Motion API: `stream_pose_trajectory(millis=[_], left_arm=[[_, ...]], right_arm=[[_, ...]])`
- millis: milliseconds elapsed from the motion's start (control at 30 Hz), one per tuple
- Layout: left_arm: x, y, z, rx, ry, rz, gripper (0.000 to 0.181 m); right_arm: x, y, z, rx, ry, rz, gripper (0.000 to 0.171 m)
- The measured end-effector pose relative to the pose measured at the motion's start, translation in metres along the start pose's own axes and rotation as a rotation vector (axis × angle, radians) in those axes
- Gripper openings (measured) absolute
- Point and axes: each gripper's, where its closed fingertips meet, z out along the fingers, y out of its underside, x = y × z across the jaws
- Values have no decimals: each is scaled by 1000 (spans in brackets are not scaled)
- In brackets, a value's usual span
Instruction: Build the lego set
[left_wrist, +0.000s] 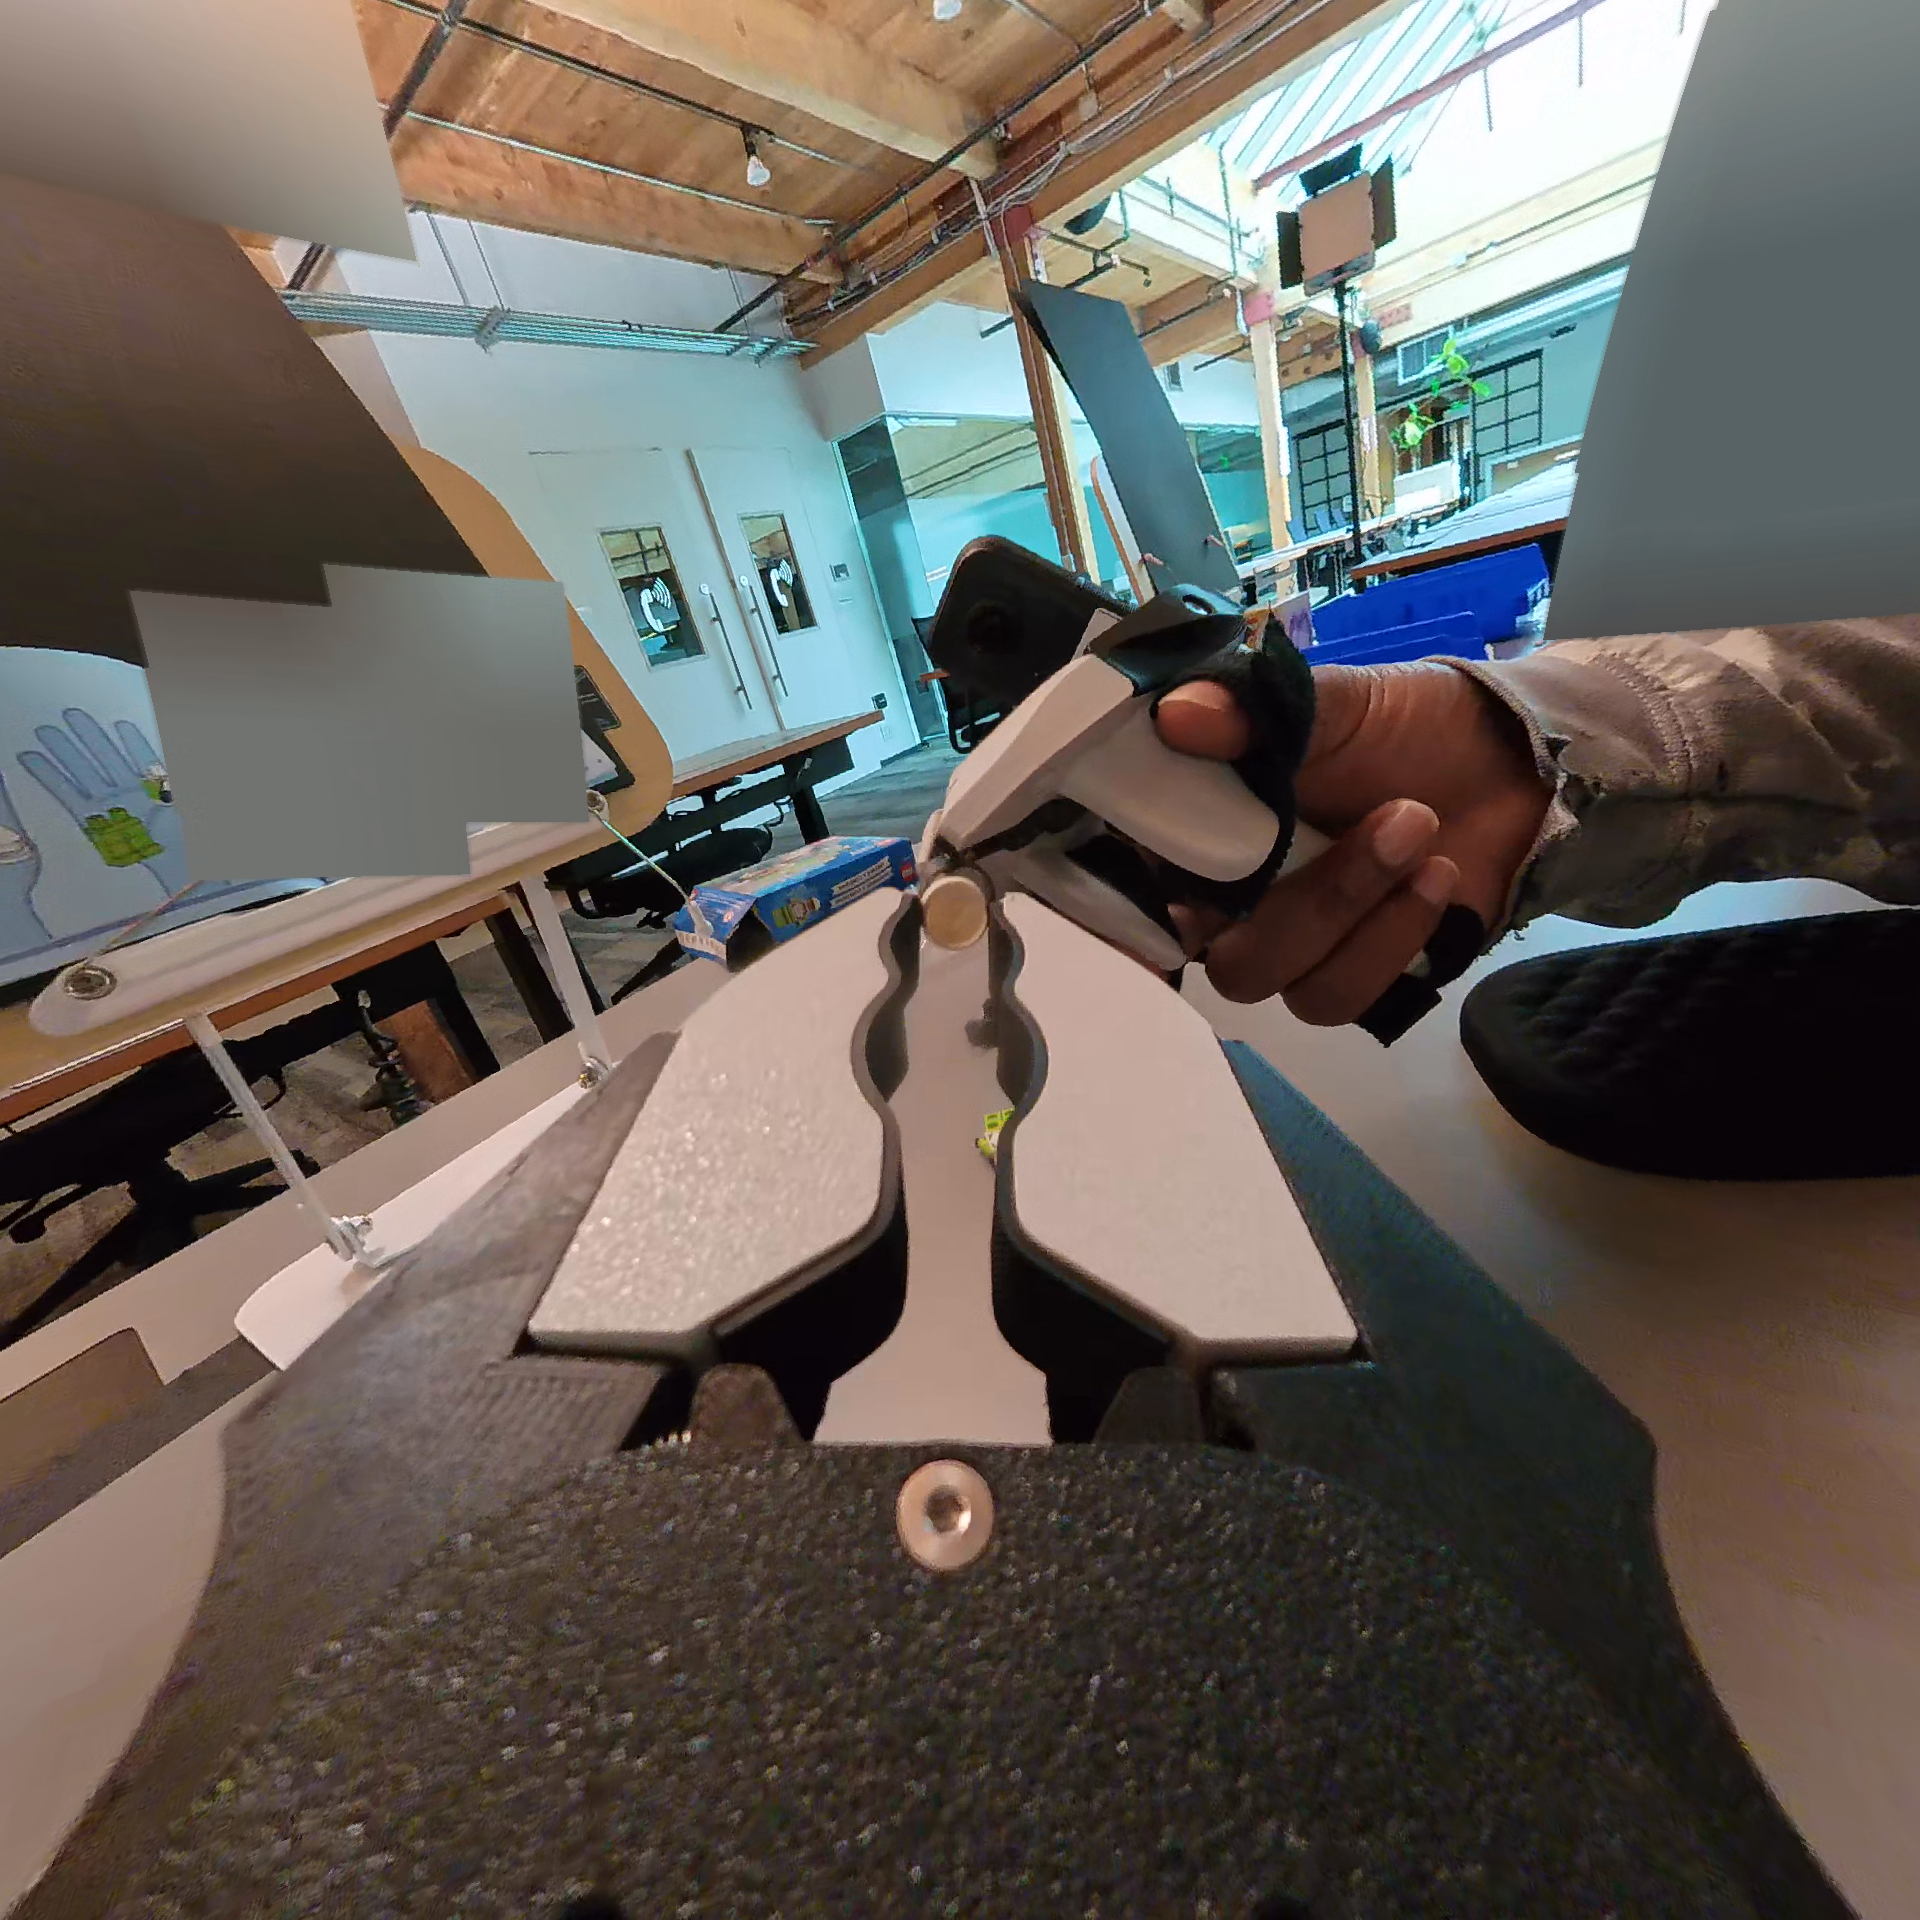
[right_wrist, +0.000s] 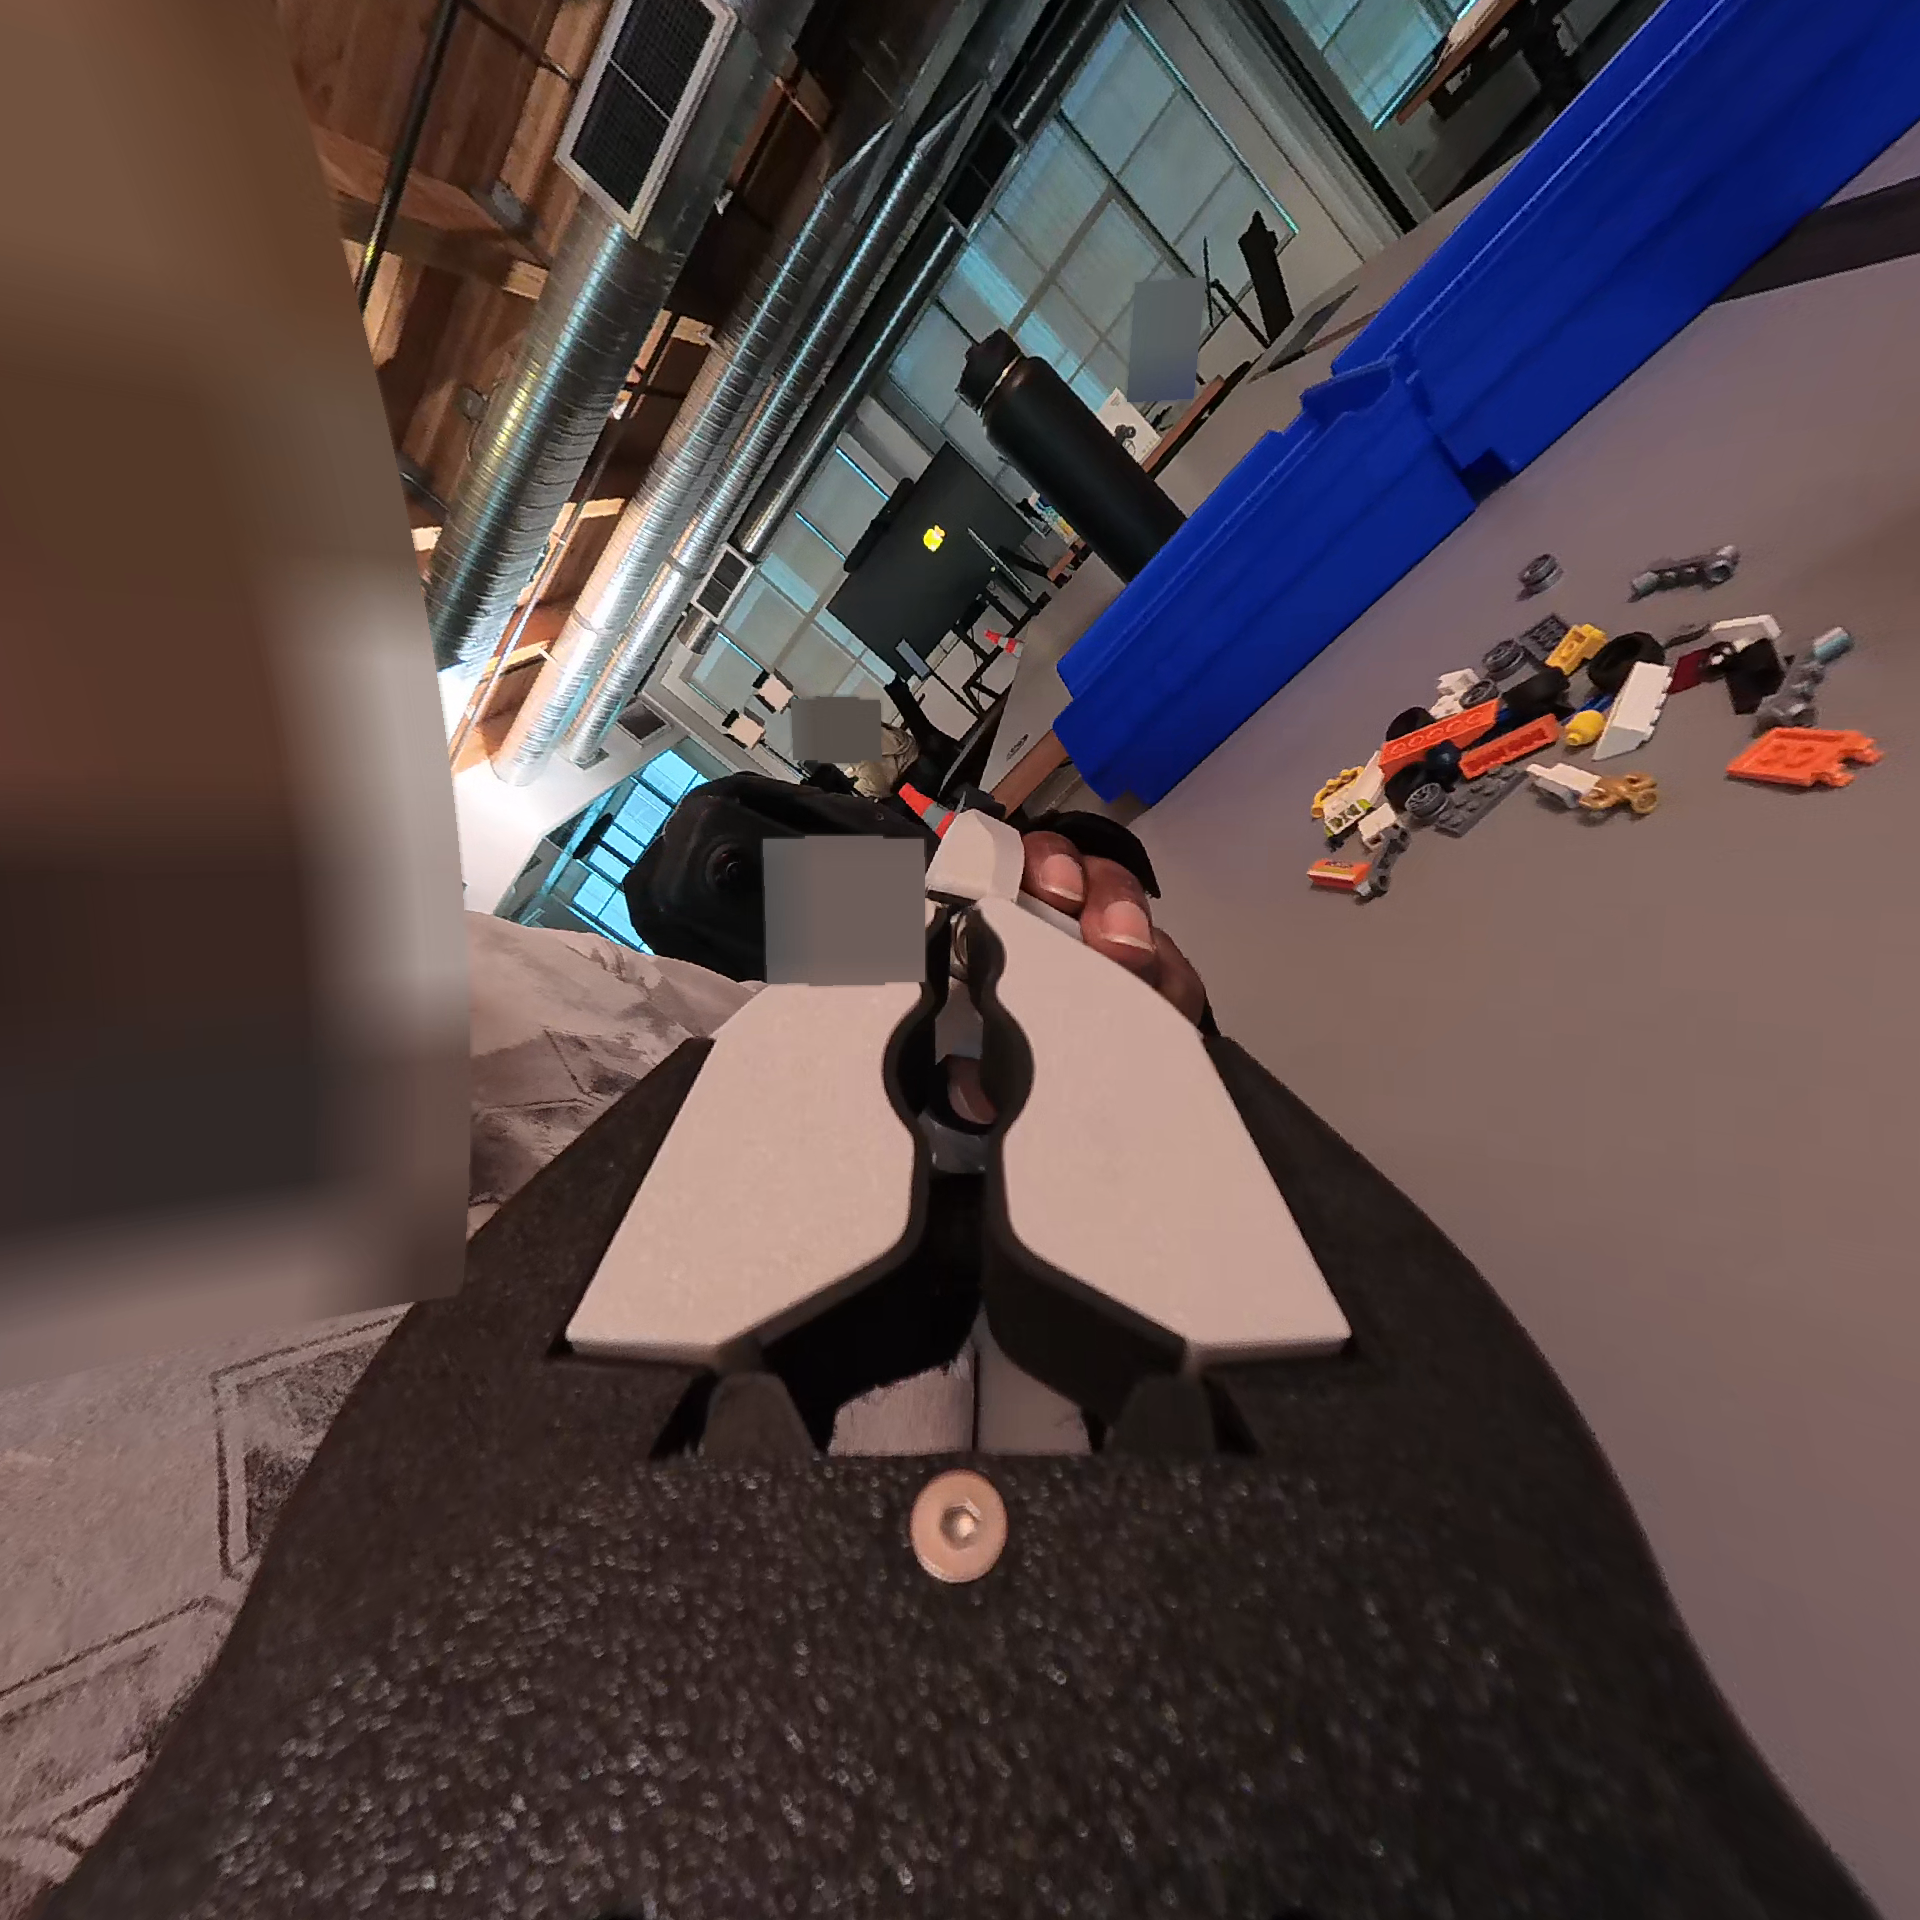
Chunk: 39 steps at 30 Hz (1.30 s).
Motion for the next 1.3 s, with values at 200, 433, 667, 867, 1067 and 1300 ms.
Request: stream_pose_trajectory(millis=[200,433,667,867,1067,1300], left_arm=[[0,-3,-1,15,-1,-3,12],[2,-10,-3,51,3,12,12],[6,-16,-5,76,9,43,12],[12,-21,-6,103,31,69,12],[16,-22,-6,111,41,87,12],[17,-17,-4,87,41,133,12]], right_arm=[[-2,-1,1,0,0,-10,4],[-6,0,3,2,-29,-1,12],[-11,4,3,2,-98,58,15],[-17,8,1,20,-203,162,15],[-21,11,1,44,-267,226,17],[-17,13,-2,70,-273,250,16]])
